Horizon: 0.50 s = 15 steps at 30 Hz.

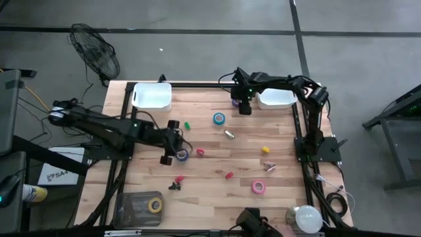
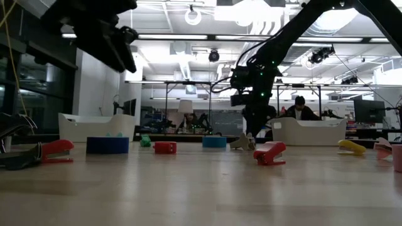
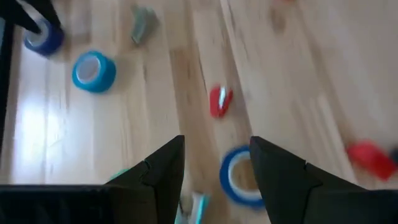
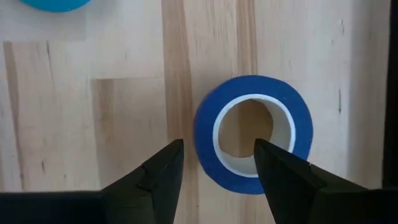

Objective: Pick and place Stapler, Stapler remover, tape
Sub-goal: Put the purple tape into the black bin

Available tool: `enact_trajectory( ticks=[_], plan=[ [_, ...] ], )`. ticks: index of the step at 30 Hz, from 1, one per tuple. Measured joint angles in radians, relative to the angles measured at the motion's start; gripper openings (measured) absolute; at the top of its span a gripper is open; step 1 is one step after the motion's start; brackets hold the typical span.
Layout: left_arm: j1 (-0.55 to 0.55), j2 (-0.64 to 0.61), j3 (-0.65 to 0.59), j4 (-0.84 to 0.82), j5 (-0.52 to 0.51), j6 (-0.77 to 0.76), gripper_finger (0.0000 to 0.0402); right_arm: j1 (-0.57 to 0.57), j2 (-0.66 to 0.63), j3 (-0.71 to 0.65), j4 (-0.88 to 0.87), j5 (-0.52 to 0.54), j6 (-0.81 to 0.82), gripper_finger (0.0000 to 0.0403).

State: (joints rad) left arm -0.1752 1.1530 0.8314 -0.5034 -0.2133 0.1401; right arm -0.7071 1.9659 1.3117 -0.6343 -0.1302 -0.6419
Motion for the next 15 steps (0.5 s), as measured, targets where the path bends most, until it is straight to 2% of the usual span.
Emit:
enact_trajectory(
  ticks=[4,8,15],
  plan=[
    [0.05,-0.087,-0.12,0.203,0.057,-0.035,0.0176,0.0,0.0,0.0,-0.005,-0.027,0.021,0.0183],
    [0.065,-0.139,-0.199,0.356,0.062,-0.048,0.0176,0.006,0.006,0.0,-0.021,-0.042,0.034,0.0175],
    [0.064,-0.152,-0.237,0.494,0.005,-0.014,0.0176,0.042,0.058,0.003,-0.021,0.021,0.036,0.015]
  ],
)
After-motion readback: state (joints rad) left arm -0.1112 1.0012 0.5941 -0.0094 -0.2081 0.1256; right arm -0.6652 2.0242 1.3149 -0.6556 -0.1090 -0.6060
